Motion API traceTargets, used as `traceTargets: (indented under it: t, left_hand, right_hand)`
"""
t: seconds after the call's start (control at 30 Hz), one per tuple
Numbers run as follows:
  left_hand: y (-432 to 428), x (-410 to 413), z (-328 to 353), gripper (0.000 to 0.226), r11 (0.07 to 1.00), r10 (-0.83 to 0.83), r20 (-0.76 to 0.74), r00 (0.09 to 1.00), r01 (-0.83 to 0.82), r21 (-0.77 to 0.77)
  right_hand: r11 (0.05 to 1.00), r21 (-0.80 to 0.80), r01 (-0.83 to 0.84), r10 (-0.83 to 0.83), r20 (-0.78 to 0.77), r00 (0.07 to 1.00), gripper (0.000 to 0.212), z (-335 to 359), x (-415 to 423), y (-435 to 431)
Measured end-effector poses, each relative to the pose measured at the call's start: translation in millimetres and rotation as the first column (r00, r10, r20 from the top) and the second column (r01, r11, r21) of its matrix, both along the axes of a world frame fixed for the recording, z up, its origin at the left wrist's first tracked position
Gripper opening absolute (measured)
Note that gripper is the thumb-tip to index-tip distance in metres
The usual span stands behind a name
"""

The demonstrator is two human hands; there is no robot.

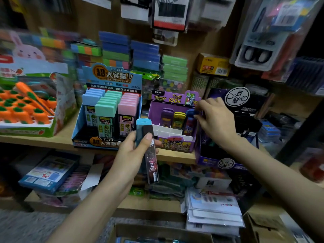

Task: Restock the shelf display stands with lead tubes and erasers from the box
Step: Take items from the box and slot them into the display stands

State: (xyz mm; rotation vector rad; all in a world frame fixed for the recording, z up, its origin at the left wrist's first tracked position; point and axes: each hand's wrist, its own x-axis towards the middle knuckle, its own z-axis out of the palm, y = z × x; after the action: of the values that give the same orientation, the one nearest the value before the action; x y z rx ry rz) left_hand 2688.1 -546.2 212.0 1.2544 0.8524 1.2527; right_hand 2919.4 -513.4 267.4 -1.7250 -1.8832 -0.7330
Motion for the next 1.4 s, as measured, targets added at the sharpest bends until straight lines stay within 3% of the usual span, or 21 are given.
traceTargets:
  t: [0.27,0.37,0.43,0.5,0.6,0.73,1.0,1.17,1.27,1.33,1.4]
  left_hand:
    - [-1,-4,-2,0.023,1.000,-0.018,-0.029,0.999,0.017,-0.013]
    - [-2,-6,1,0.032,1.000,-0.023,-0.015,1.000,0.022,-0.020]
    - [-4,-8,2,0.039,0.999,-0.028,-0.014,1.000,0.028,-0.030]
    - [-6,-7,2,0.039,0.998,-0.026,0.001,1.000,0.026,-0.049]
    - [-7,-5,2,0.029,0.994,0.012,0.066,0.998,-0.005,-0.109]
    - [-12,3,4,0.025,0.992,0.002,0.103,0.995,0.011,-0.122]
    - [-23,32,6,0.018,0.991,-0.074,0.069,0.995,0.082,-0.108]
    - [-18,50,2,0.018,0.993,-0.044,0.021,0.999,0.046,-0.106]
    - [-14,58,-5,0.018,0.997,-0.036,0.001,0.999,0.036,-0.072]
    - [-12,63,-9,0.019,0.998,-0.031,-0.010,0.999,0.030,-0.052]
    - [-10,67,-13,0.019,0.998,-0.042,-0.008,0.999,0.041,-0.045]
  right_hand:
    - [0.993,-0.090,0.082,-0.078,0.042,0.996,0.029,2,-8,4]
    - [0.996,-0.050,-0.075,0.065,-0.183,0.981,0.021,4,-30,-15]
    - [0.945,-0.134,-0.297,0.190,-0.511,0.838,0.014,3,-52,-33]
    - [0.835,-0.224,-0.503,0.179,-0.754,0.632,0.013,0,-72,-47]
    - [0.726,-0.236,-0.646,0.095,-0.896,0.434,0.011,-13,-88,-59]
    - [0.702,-0.187,-0.687,0.013,-0.961,0.275,0.011,-35,-94,-66]
    - [0.736,-0.151,-0.660,0.017,-0.970,0.242,0.020,-20,-63,-89]
    - [0.899,-0.036,-0.437,0.095,-0.957,0.273,0.019,16,1,-92]
    - [0.970,0.033,-0.243,0.134,-0.900,0.414,0.019,32,55,-94]
    - [0.992,0.015,-0.122,0.079,-0.840,0.537,0.016,27,85,-93]
    - [0.999,-0.026,-0.032,-0.001,-0.797,0.604,0.015,11,105,-90]
